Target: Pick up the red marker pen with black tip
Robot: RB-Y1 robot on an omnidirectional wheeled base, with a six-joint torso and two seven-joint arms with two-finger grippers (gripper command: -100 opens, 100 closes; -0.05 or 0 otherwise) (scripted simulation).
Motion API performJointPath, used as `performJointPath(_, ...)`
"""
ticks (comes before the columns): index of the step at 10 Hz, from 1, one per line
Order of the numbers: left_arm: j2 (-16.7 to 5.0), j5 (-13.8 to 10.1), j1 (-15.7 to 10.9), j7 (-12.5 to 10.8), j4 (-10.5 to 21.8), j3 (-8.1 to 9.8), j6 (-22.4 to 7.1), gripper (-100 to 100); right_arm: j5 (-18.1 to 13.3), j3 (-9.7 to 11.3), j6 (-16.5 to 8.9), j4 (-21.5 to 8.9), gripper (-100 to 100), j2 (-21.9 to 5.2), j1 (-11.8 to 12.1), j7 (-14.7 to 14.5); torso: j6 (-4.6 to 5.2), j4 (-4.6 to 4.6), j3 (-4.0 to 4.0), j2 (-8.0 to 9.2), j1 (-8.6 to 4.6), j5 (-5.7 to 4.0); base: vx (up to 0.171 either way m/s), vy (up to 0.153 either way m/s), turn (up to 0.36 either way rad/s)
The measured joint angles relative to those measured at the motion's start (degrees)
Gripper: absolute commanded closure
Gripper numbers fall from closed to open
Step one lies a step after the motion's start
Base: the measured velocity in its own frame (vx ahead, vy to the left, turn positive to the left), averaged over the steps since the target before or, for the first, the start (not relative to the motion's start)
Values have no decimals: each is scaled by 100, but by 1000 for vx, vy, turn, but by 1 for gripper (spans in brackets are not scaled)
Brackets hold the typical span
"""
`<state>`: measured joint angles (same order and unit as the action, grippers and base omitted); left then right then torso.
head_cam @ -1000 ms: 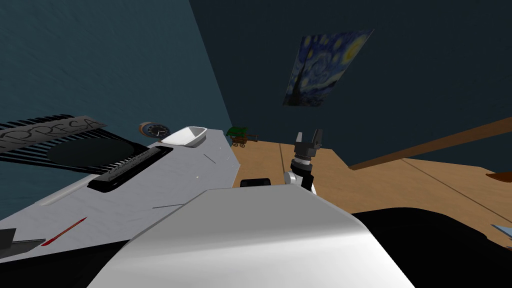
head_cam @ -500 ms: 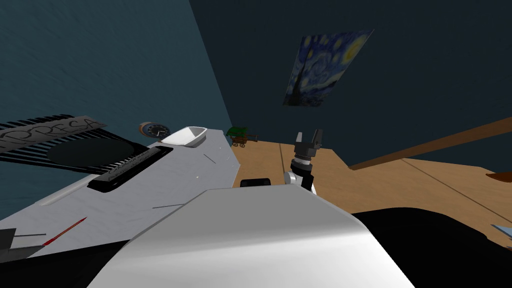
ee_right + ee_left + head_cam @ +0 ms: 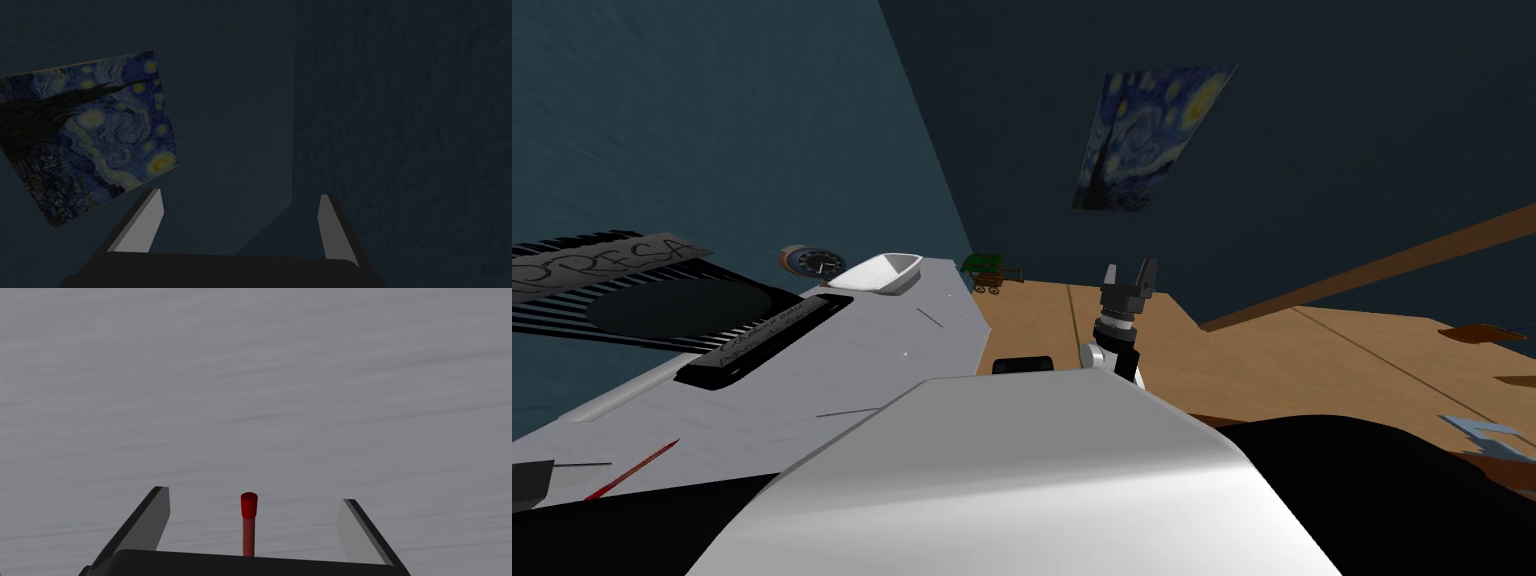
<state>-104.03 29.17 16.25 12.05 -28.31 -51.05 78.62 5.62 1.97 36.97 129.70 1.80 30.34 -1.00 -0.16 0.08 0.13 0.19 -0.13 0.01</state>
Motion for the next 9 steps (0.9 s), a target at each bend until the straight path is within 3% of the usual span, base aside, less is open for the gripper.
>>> performJointPath(2, 69, 154, 251, -79, -7, 327, -22, -100, 0, 0, 0, 0, 0, 0, 0, 0, 1, 0, 1, 2, 2, 0, -28, 5, -26)
performJointPath(3, 36, 103, 346, -97, -66, 436, -41, -100, 0, 0, 0, 0, 0, 0, 0, 0, 0, -1, -2, -3, 0, 0, -29, -1, -105)
performJointPath(4, 206, 485, 214, -154, 189, 627, 95, -100, 0, 0, 0, 0, 0, 0, -1, 0, 4, -1, -2, -2, 1, 3, -35, 3, -62)
performJointPath(7, 258, 659, 618, -296, 112, 1149, 69, -100, 0, 0, 0, 0, 0, 0, 0, 0, 6, 0, 0, 0, 15, 23, -43, 3, -56)
performJointPath(8, 321, 818, 507, -309, 219, 1279, 129, -100, 0, 0, 0, 0, 0, 0, 0, 0, 5, -1, -4, -7, 16, 23, -2, -4, 13)
performJointPath(9, 298, 765, 596, -311, 173, 1340, 125, -100, 0, 0, 0, 0, 0, 0, 0, 0, 6, -3, -9, -14, 15, 23, -34, 2, -96)
